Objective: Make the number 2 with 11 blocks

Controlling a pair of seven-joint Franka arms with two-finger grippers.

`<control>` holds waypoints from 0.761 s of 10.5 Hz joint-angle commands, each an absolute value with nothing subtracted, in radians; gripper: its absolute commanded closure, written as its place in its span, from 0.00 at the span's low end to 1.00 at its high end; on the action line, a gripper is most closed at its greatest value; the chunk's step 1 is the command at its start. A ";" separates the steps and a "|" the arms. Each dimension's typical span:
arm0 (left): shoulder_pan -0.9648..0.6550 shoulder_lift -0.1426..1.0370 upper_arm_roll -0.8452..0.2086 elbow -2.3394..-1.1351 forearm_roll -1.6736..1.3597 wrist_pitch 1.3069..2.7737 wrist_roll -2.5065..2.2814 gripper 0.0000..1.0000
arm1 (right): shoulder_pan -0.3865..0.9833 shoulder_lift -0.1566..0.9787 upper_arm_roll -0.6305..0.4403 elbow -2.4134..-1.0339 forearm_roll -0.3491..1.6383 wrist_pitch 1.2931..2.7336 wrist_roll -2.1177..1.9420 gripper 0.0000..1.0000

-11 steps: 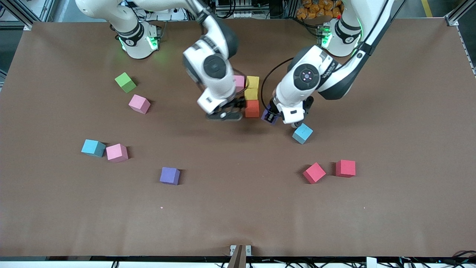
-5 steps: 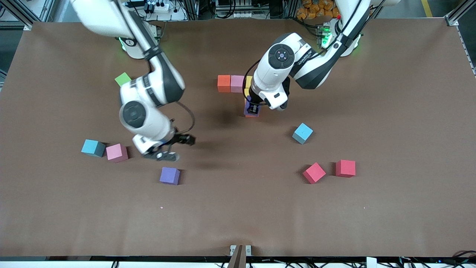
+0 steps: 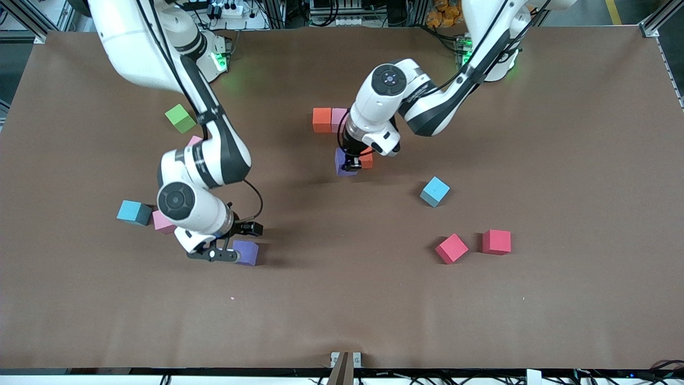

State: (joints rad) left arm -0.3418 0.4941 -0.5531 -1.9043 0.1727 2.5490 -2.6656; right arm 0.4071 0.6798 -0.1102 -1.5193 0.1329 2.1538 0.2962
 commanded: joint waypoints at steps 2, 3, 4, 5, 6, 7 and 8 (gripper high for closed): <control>-0.373 0.521 -0.560 -1.876 0.221 2.554 -2.714 0.82 | 0.353 0.800 -0.089 -1.355 0.124 2.148 0.192 0.00; -0.374 0.531 -0.584 -1.879 0.251 2.554 -2.703 0.82 | 0.353 0.825 -0.089 -1.329 0.126 2.163 0.193 0.00; -0.374 0.554 -0.612 -1.887 0.297 2.554 -2.691 0.81 | 0.353 0.845 -0.089 -1.319 0.124 2.181 0.196 0.00; -0.374 0.577 -0.621 -1.888 0.326 2.554 -2.669 0.81 | 0.354 0.860 -0.089 -1.319 0.124 2.209 0.198 0.00; -0.376 0.584 -0.623 -1.890 0.328 2.554 -2.634 0.81 | 0.359 0.871 -0.089 -1.321 0.126 2.210 0.204 0.00; -0.380 0.584 -0.623 -1.891 0.328 2.553 -2.596 0.81 | 0.365 0.877 -0.089 -1.325 0.124 2.212 0.204 0.00; -0.380 0.591 -0.626 -1.899 0.328 2.551 -2.589 0.81 | 0.365 0.880 -0.089 -1.330 0.124 2.221 0.203 0.00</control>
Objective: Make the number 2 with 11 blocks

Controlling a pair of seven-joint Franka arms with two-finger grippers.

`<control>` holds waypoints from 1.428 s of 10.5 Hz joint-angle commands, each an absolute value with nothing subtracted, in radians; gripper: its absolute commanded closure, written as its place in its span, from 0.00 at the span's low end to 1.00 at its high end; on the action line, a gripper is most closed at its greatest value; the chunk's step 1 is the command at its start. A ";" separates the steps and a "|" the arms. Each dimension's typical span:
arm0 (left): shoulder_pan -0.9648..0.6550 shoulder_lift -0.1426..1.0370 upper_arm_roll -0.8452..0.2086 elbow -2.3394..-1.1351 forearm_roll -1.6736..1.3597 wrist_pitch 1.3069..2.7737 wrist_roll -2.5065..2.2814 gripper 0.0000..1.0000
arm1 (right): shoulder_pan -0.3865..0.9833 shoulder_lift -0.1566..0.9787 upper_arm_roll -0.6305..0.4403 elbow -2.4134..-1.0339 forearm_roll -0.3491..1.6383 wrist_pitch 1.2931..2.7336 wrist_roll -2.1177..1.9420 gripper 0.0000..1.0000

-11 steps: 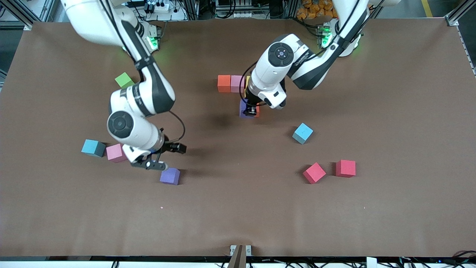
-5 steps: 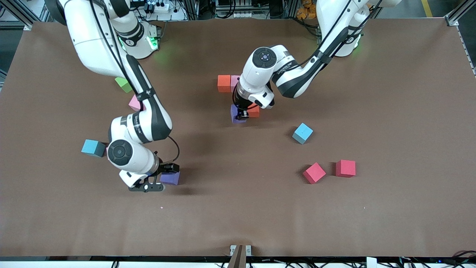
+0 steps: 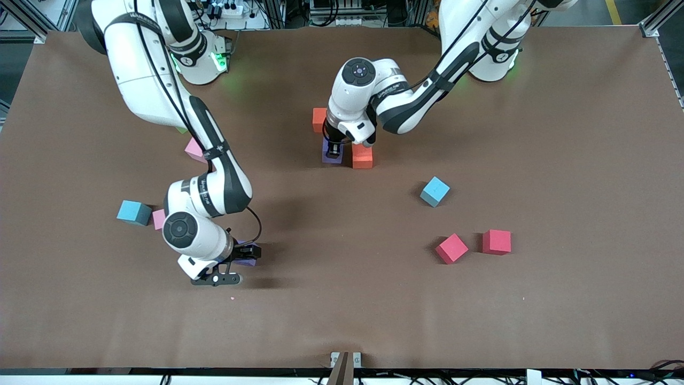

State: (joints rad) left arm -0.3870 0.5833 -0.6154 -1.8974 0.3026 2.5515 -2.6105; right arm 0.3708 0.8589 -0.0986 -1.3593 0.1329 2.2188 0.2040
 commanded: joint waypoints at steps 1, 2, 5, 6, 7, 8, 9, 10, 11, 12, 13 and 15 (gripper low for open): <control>-0.377 0.594 -0.626 -1.907 0.328 2.549 -2.576 0.81 | 0.357 0.881 -0.089 -1.342 0.130 2.226 0.204 0.00; -0.376 0.607 -0.626 -1.910 0.328 2.551 -2.574 0.81 | 0.367 0.881 -0.089 -1.354 0.133 2.227 0.206 0.00; -0.376 0.620 -0.626 -1.921 0.327 2.549 -2.586 0.80 | 0.365 0.877 -0.089 -1.356 0.132 2.221 0.207 0.82; -0.373 0.623 -0.626 -1.921 0.324 2.549 -2.592 0.80 | 0.362 0.871 -0.089 -1.356 0.130 2.214 0.193 0.83; -0.370 0.633 -0.626 -1.921 0.324 2.549 -2.599 0.79 | 0.365 0.855 -0.087 -1.356 0.129 2.194 0.186 0.82; -0.362 0.635 -0.626 -1.922 0.324 2.549 -2.605 0.79 | 0.374 0.835 -0.086 -1.356 0.129 2.137 0.151 0.81; -0.348 0.646 -0.626 -1.921 0.322 2.549 -2.611 0.79 | 0.377 0.809 -0.084 -1.356 0.127 2.082 0.111 0.80; -0.339 0.652 -0.626 -1.921 0.324 2.549 -2.620 0.79 | 0.380 0.781 -0.083 -1.362 0.127 2.038 0.071 0.79; -0.337 0.656 -0.626 -1.921 0.324 2.549 -2.620 0.79 | 0.388 0.747 -0.083 -1.382 0.127 2.007 0.034 0.79; -0.337 0.657 -0.626 -1.921 0.324 2.549 -2.622 0.79 | 0.396 0.703 -0.081 -1.431 0.127 2.003 -0.021 0.79; -0.337 0.657 -0.626 -1.919 0.324 2.549 -2.622 0.79 | 0.399 0.666 -0.080 -1.471 0.130 2.003 -0.090 0.79; -0.337 0.664 -0.626 -1.919 0.324 2.549 -2.622 0.78 | 0.397 0.606 -0.057 -1.538 0.133 2.000 -0.210 0.78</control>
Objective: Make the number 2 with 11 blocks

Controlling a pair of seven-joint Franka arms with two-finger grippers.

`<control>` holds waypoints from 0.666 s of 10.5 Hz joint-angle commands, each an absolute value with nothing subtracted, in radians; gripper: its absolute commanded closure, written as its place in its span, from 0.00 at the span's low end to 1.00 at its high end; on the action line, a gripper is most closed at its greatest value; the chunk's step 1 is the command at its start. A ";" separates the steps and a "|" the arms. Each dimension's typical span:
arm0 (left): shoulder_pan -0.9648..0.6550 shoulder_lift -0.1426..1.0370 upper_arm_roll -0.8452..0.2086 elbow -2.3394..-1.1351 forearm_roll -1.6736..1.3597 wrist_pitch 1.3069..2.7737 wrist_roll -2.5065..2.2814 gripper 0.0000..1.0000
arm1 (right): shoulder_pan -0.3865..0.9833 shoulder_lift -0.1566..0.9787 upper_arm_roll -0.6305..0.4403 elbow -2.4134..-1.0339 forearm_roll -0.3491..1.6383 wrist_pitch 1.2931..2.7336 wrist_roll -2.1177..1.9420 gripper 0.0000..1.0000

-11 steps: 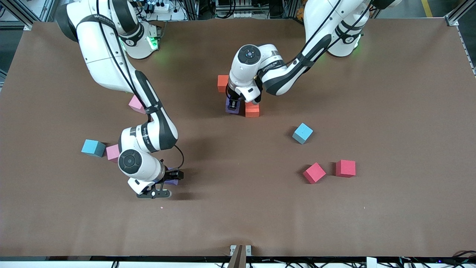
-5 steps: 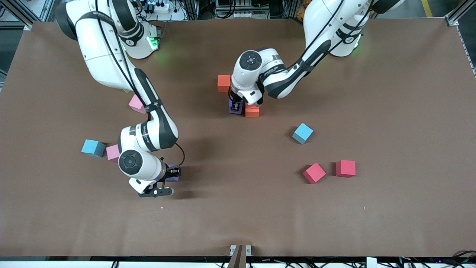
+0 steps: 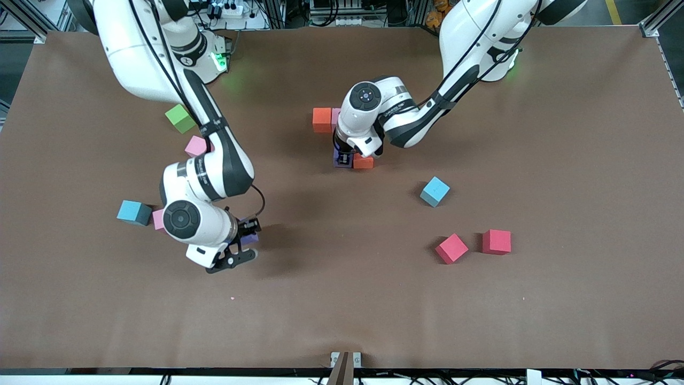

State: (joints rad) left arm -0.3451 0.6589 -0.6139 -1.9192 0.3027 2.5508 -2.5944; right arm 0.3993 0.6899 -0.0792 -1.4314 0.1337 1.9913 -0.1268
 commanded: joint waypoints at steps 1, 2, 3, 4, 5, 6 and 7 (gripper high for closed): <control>-0.337 0.672 -0.624 -1.917 0.327 2.549 -2.620 0.71 | 0.406 0.582 -0.055 -1.570 0.132 2.002 -0.268 0.77; -0.339 0.676 -0.624 -1.914 0.330 2.549 -2.617 0.52 | 0.422 0.565 -0.055 -1.587 0.130 2.002 -0.346 0.77; -0.339 0.676 -0.626 -1.914 0.331 2.549 -2.614 0.01 | 0.422 0.554 -0.055 -1.601 0.129 2.000 -0.435 0.74; -0.339 0.676 -0.626 -1.913 0.339 2.549 -2.603 0.00 | 0.423 0.542 -0.055 -1.617 0.129 2.000 -0.525 0.73; -0.337 0.672 -0.626 -1.913 0.342 2.549 -2.603 0.00 | 0.429 0.528 -0.055 -1.635 0.126 2.000 -0.602 0.71; -0.336 0.661 -0.630 -1.916 0.344 2.548 -2.602 0.00 | 0.443 0.514 -0.057 -1.655 0.118 2.000 -0.647 0.70; -0.325 0.643 -0.640 -1.928 0.350 2.539 -2.589 0.00 | 0.459 0.497 -0.057 -1.666 0.089 1.999 -0.672 0.69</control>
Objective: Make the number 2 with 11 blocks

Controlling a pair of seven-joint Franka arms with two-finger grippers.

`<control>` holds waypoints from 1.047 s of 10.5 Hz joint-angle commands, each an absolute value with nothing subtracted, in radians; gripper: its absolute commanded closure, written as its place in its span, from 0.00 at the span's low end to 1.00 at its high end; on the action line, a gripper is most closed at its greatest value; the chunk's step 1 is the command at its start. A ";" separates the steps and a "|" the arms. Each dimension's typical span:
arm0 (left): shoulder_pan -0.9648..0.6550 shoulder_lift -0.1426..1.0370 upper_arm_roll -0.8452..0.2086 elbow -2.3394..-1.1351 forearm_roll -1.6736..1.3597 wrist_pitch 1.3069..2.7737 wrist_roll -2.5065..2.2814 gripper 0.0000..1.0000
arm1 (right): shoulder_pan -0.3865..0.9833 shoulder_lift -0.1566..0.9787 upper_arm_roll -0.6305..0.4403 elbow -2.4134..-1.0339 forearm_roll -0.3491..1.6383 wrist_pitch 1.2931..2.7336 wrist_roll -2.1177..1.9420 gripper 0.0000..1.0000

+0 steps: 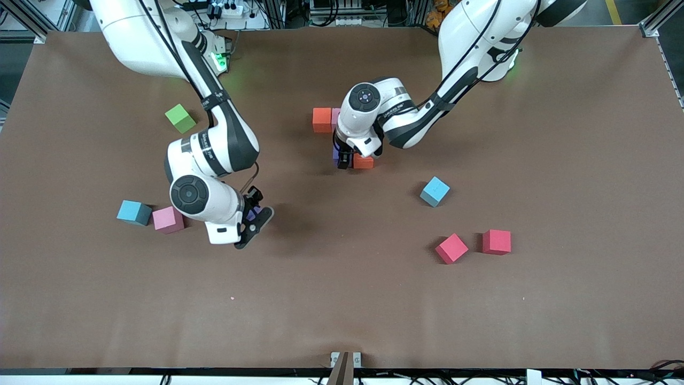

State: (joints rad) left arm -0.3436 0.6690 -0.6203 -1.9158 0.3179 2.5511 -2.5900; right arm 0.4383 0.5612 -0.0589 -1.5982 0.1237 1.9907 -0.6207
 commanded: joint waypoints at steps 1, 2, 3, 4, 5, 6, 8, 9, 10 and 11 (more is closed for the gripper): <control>-0.312 0.625 -0.661 -1.928 0.350 2.505 -2.583 0.00 | 0.481 0.488 -0.057 -1.666 0.036 1.988 -0.676 0.65; -0.302 0.585 -0.678 -1.930 0.350 2.479 -2.585 0.00 | 0.512 0.486 -0.057 -1.666 -0.006 1.988 -0.676 0.63; -0.258 0.527 -0.716 -1.959 0.347 2.467 -2.586 0.00 | 0.526 0.483 -0.057 -1.670 -0.012 1.987 -0.678 0.60; -0.215 0.478 -0.760 -1.985 0.341 2.468 -2.586 0.00 | 0.529 0.476 -0.055 -1.683 -0.012 1.988 -0.687 0.59; -0.187 0.438 -0.790 -2.012 0.341 2.467 -2.583 0.00 | 0.543 0.471 -0.055 -1.690 -0.012 1.988 -0.701 0.59; -0.151 0.413 -0.813 -2.035 0.339 2.468 -2.560 0.00 | 0.548 0.462 -0.055 -1.700 -0.012 1.988 -0.709 0.58; -0.044 0.387 -0.871 -2.043 0.308 2.447 -2.548 0.00 | 0.549 0.449 -0.049 -1.727 -0.009 2.009 -0.733 0.57; 0.019 0.380 -0.908 -2.033 0.305 2.377 -2.505 0.00 | 0.549 0.449 -0.028 -1.730 -0.009 2.023 -0.747 0.55; 0.053 0.376 -0.925 -2.014 0.290 2.296 -2.396 0.00 | 0.554 0.449 -0.002 -1.738 -0.011 2.042 -0.758 0.55; 0.086 0.361 -0.916 -1.981 0.214 2.225 -2.306 0.00 | 0.572 0.449 0.012 -1.749 -0.011 2.071 -0.759 0.52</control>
